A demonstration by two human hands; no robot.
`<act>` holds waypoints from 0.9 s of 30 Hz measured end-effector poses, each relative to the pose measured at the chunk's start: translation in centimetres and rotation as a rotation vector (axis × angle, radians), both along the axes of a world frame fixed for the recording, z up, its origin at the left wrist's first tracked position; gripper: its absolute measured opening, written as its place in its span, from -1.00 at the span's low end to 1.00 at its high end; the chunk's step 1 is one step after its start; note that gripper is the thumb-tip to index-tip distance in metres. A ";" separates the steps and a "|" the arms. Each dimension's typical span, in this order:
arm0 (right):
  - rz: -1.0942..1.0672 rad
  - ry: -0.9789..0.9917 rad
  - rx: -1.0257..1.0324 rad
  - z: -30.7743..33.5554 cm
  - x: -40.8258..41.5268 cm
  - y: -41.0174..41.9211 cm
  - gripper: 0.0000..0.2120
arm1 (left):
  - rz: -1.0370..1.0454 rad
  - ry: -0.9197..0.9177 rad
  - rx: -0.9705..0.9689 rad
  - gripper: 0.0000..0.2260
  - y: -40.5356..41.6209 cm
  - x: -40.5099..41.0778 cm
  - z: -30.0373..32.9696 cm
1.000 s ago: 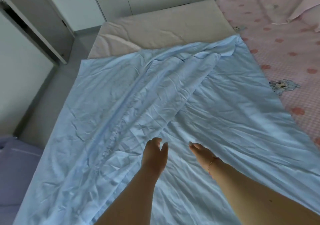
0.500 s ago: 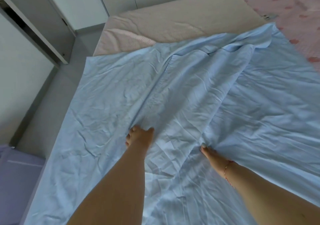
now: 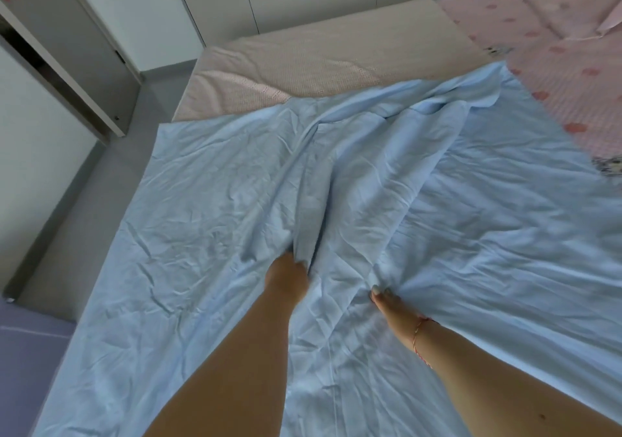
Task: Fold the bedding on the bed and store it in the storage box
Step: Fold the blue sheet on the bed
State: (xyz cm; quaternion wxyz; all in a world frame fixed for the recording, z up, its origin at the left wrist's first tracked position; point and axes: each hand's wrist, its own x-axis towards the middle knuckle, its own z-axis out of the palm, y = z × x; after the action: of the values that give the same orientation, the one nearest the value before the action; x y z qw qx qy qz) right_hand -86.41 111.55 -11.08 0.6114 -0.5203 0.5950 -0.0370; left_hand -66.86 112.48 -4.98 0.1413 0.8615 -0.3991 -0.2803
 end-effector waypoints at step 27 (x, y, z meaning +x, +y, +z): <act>-0.081 -0.006 -0.433 8.3 -15.0 4.9 -0.63 | -0.415 0.713 0.229 -0.80 15.2 -23.0 0.0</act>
State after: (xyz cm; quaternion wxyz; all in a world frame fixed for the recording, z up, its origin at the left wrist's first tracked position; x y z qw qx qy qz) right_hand -101.43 116.46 -2.75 0.4852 -0.6149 0.5919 -0.1900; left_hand -89.90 127.64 -4.99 0.1146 0.6222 -0.4567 -0.6255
